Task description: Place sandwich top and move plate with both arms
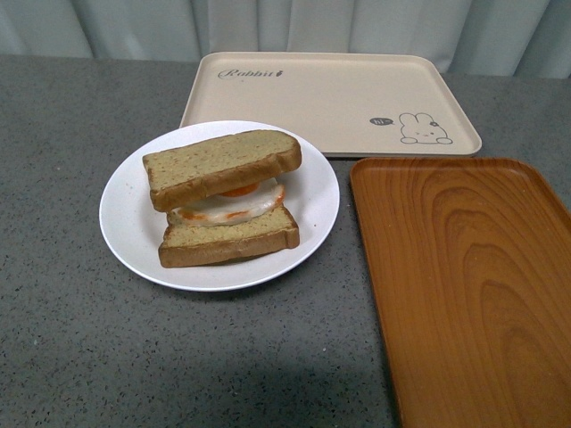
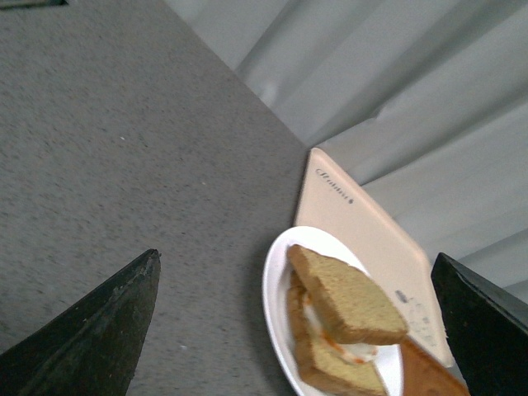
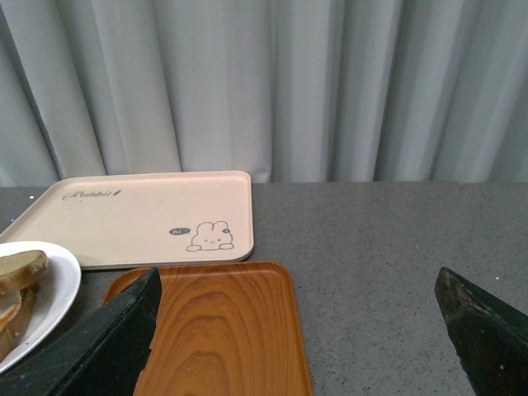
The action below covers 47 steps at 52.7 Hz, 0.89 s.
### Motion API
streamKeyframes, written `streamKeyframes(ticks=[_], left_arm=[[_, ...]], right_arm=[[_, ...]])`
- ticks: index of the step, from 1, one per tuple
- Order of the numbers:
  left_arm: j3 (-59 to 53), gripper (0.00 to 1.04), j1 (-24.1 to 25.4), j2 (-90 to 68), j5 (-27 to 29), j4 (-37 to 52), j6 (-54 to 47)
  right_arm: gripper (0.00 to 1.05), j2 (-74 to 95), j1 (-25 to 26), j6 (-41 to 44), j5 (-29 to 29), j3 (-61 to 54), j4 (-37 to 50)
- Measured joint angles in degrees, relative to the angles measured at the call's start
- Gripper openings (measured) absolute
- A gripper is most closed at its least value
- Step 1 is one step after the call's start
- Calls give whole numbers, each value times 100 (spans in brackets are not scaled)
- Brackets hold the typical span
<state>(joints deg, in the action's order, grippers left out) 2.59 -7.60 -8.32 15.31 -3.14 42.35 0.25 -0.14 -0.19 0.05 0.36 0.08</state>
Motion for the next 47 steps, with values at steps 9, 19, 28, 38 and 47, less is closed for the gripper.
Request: streamKeyframes(ticks=[9,19,28,38,47], left_arm=[[0,98,-55,-852,-87,1060,807],[98,98,-120,-3152,-133,2970,1158],[348,98,-280,-5038,-98,4179,1287],[638,98,-256,-6607,-72,4791,1373],[1012,98,-42,-7635,-94,5209,1370]], right_arm=[[96,0,0,4,0,0,0],[96,0,0,2,2,0,0],[96,0,0,4,0,0,0],[96,0,0,4,0,0,0],[96,0,0,4,0,0,0]])
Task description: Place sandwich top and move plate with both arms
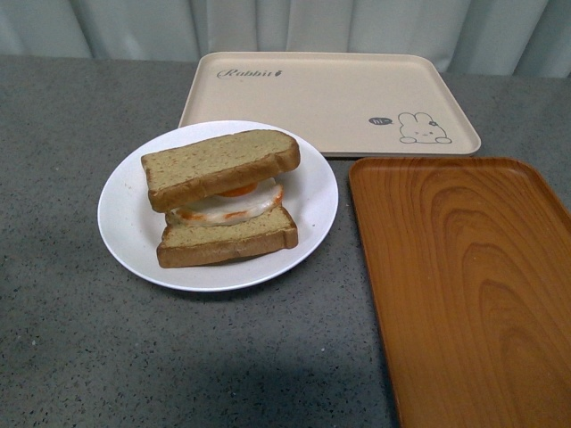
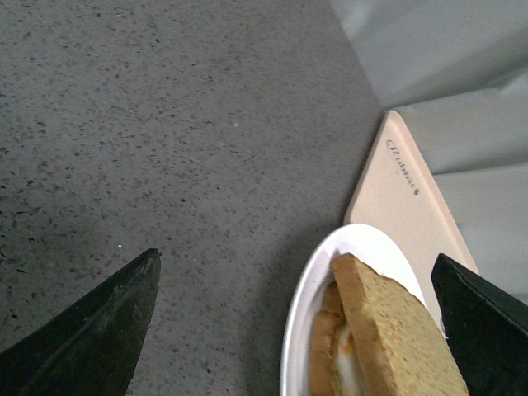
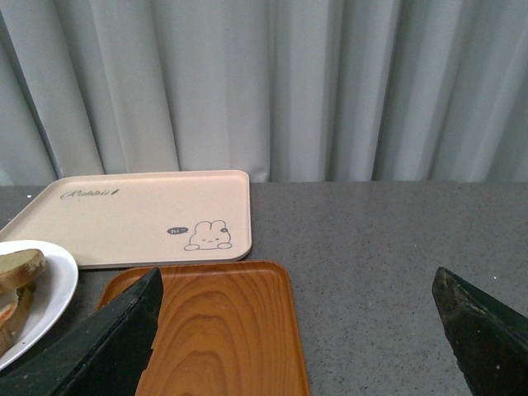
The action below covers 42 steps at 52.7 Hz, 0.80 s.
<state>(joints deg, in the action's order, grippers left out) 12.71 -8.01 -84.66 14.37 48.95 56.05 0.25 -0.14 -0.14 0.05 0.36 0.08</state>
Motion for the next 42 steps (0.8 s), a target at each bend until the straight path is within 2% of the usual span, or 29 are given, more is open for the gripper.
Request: streamKeyframes(ticks=[9,20,42], left_arm=[[258,98,35,-680,-22,55,101],[527,98,-293,-1357,2,151,289],[841,98,-721,-2352,-138,1038,780]], right_arm=[[96,0,0,0,0,0,0],[96,0,0,0,0,0,0],[96,0,0,-2,0,0,0]])
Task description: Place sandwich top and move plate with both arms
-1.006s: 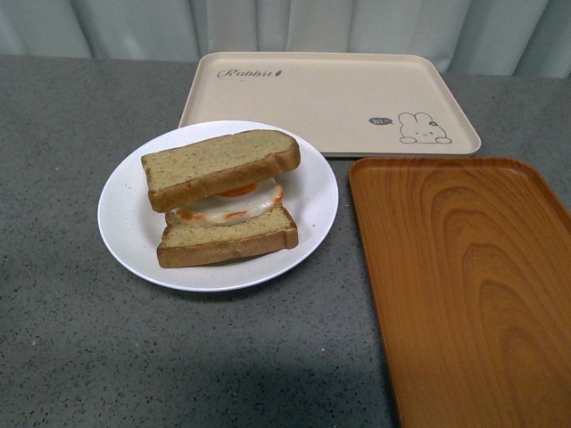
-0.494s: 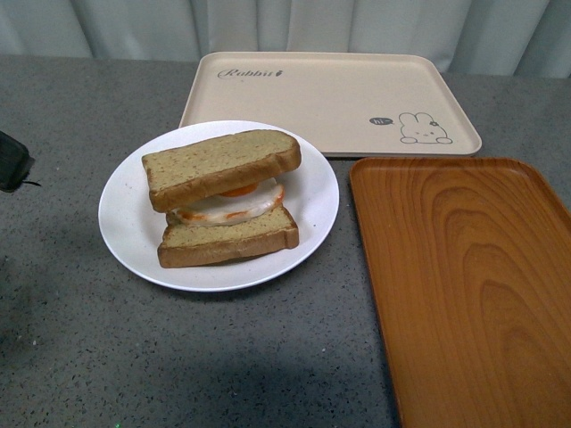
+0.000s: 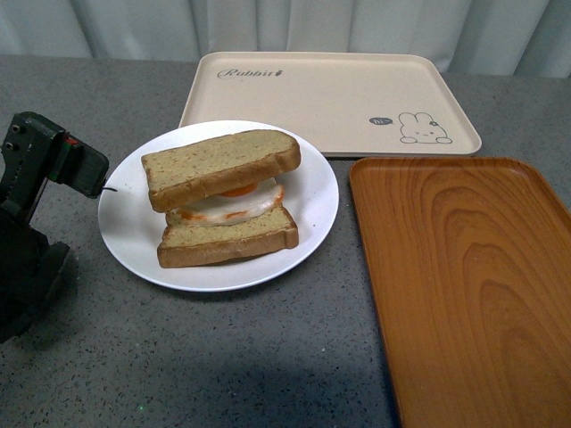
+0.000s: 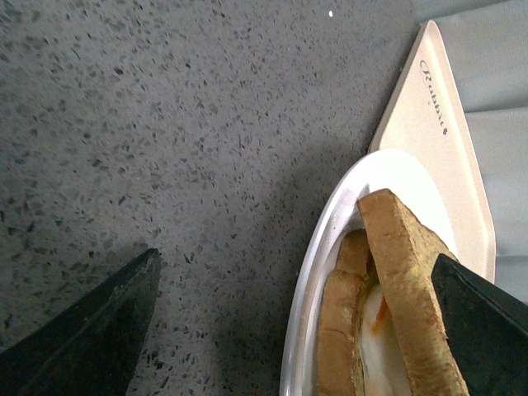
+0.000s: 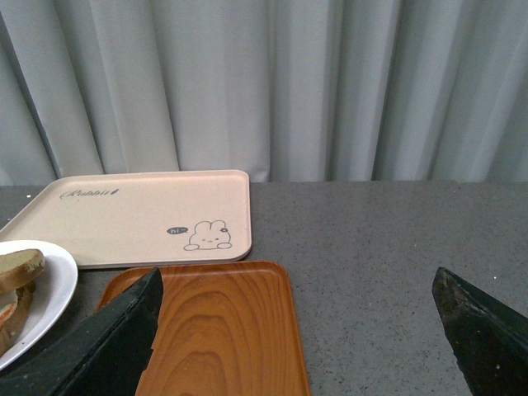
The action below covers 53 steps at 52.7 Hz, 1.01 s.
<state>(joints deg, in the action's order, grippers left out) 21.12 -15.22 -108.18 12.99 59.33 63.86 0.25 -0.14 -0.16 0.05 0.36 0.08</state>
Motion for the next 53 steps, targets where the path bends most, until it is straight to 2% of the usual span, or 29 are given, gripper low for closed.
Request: streamKeyframes(ticks=[45,47,53], left_arm=[[345,96,-326,-472,101,98,551],[345,94,-343,-481,101,98,575],[345,76,-402,-562,96,96,664]], right_arm=[[96,0,0,2,0,0,0],[96,0,0,2,0,0,0],[96,0,2,0,0,0,0]])
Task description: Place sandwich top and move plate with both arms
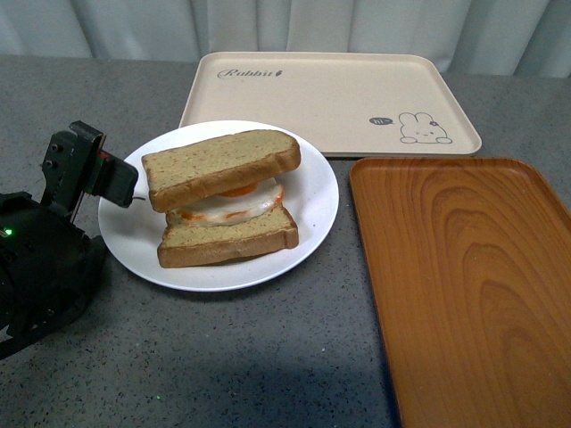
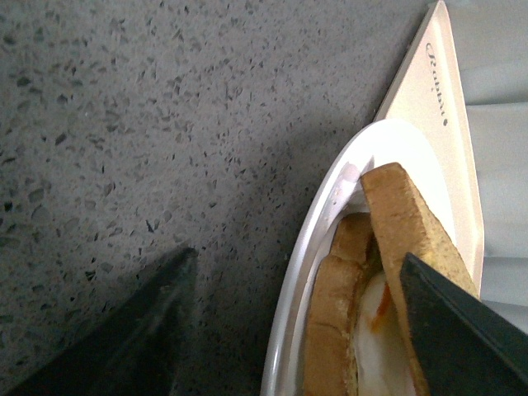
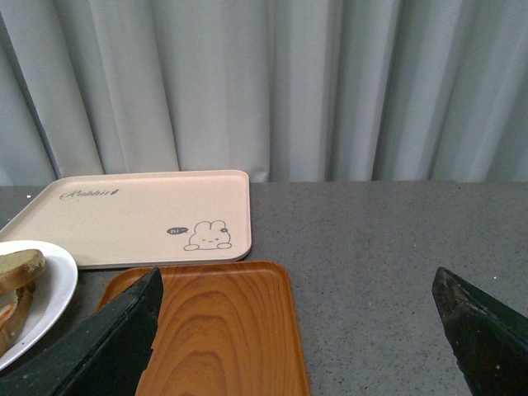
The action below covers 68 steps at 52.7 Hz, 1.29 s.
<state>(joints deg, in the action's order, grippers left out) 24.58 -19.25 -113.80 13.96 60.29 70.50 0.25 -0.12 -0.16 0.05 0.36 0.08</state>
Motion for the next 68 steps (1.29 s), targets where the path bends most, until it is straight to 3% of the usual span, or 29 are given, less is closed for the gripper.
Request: streamKeyframes(ticks=[10,17,24,38,55,68], left_arm=[[0,49,-92,-83,-46,9,15],[0,22,-125,-105,-37,35,9],[-13,4,-131,-114,-44,177,122],[-74,4,-33,-72,-61,372,181],[-258,4,461,389,4,345,181],[-2,4,424,658,-28,52,70]], right_arm=[[96,0,-2,2,0,0,0],[96,0,0,2,0,0,0],[96,0,-2,0,0,0,0],[96,0,-2,2,0,0,0],[96,0,-2,0,0,0,0],[96,0,-2,0,0,0,0]])
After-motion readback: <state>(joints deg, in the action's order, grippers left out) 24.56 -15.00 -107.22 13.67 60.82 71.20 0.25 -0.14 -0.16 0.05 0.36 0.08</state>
